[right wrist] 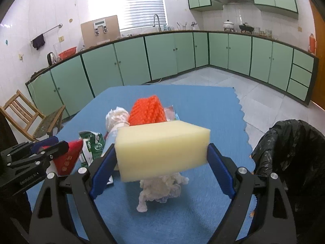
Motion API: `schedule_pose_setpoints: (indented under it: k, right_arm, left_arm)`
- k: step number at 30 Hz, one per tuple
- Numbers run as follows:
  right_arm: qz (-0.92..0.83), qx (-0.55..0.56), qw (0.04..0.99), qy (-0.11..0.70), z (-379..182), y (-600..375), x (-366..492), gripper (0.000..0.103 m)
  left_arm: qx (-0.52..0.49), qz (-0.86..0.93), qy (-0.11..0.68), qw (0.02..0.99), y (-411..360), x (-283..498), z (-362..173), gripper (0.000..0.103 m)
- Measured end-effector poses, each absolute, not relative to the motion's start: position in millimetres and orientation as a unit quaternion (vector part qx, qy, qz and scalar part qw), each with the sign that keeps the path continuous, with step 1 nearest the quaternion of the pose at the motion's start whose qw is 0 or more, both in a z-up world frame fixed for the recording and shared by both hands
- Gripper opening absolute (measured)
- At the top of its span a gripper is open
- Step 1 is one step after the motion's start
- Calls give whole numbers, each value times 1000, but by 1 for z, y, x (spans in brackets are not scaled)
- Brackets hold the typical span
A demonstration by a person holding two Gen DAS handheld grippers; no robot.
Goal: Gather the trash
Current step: 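Grasp the red paper bowl with the left tool while the right tool holds the sponge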
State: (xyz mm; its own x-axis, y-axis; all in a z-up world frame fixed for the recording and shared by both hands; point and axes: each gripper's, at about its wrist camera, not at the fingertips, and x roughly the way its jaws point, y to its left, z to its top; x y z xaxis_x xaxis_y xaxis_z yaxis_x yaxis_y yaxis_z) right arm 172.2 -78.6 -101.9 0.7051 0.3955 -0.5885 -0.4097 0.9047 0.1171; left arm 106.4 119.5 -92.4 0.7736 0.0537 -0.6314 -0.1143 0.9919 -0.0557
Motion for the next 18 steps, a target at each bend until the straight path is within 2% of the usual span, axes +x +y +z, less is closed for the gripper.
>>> schedule_pose_setpoints:
  k: [1,10,12,13,14,18]
  right_arm:
    - [218,-9,924,314,-99,-80,172,84]
    - [218,-2,926,309,-90,-83,170,84]
    - [217,-7,926,310,-90,-83,167,84]
    - [217,-8,925,311,-91,-83,165,84]
    - [217,-8,925,313,-92,-83,164,84]
    - [217,-8,924,314,-95,-82,155,84]
  left_arm:
    - [-54,32,336,940,120,106,-90,1]
    - [-63,26,353,933,126,107,-100,2]
    - [-70,27,356,931,130,103,-104,20]
    - [-68,32,356,931,132,100,-105,44]
    - [-65,41,353,932,133,96,-105,61]
    - [-57,50,360,930,137,84,-109,69]
